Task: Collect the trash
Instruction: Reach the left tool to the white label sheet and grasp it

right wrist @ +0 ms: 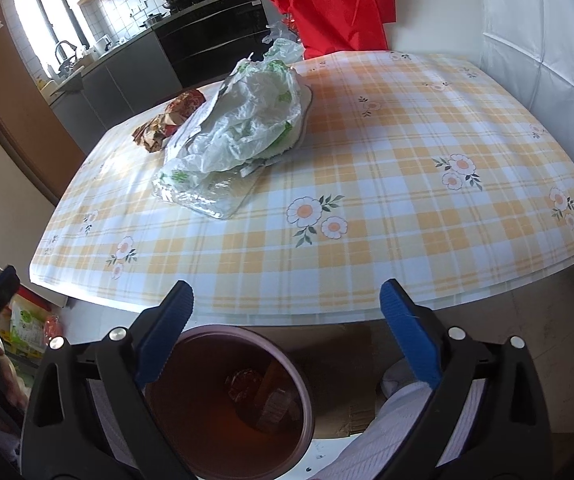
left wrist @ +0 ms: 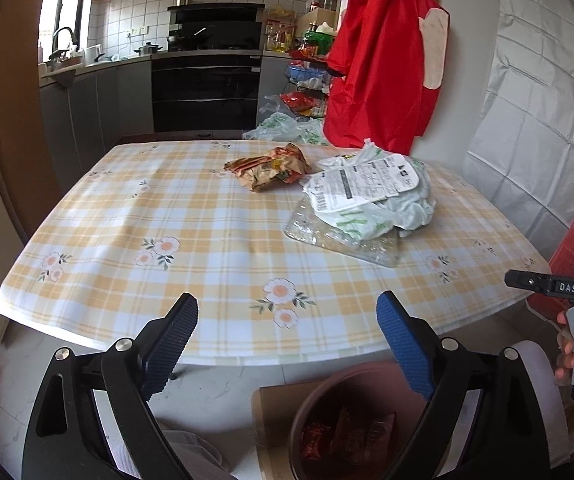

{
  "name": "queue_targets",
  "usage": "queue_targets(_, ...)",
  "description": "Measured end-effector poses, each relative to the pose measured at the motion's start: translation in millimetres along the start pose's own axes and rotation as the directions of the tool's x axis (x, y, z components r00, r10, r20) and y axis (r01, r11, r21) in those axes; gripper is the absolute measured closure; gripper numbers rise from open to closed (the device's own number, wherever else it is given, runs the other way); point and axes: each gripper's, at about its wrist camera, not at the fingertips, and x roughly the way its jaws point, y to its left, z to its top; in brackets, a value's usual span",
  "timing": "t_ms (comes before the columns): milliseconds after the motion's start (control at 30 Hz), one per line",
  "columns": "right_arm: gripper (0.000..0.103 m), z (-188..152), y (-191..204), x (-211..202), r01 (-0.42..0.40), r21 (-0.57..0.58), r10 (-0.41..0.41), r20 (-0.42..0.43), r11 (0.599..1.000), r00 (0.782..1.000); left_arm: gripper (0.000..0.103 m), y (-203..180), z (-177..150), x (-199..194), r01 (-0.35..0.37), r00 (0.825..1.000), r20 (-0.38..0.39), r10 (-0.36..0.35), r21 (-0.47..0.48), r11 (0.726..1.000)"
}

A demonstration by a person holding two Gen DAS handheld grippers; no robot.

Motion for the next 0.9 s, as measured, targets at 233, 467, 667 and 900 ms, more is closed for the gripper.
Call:
queue_targets(233,0.006,17.2,-5.3,4.3,0.063,-0.007,-0.063,0.040,0.998,0.997,0.006,14.4,26.6,25.9,-0.018,1.000,-0.002,0.018,-0.005,1.000)
queue_targets(467,0.006,40.0,-8.4,13.3,0.084,0.002,-0.084,0.065,0.996,0.994,0.006,8.2,47.8,62.9,0.014,1.000,-0.015,-0.014,0.014,1.000)
queue_targets(667,0.006,58.6,-9.7,29.1,0.088,0.002,-0.088,0.053,0.996,0.995,0.006,-11.2,55.7,98.6,0.061,0.997,-0.043,-0.059,0.045,0.997)
queue_targets(900,0.006,78.3,-15.5,42.1,0.086,0.030,-0.088,0.063,0.996,0.994,0.006,-51.3,78.3,138.4,0.118,0.993,-0.039,-0.114,0.121,0.986)
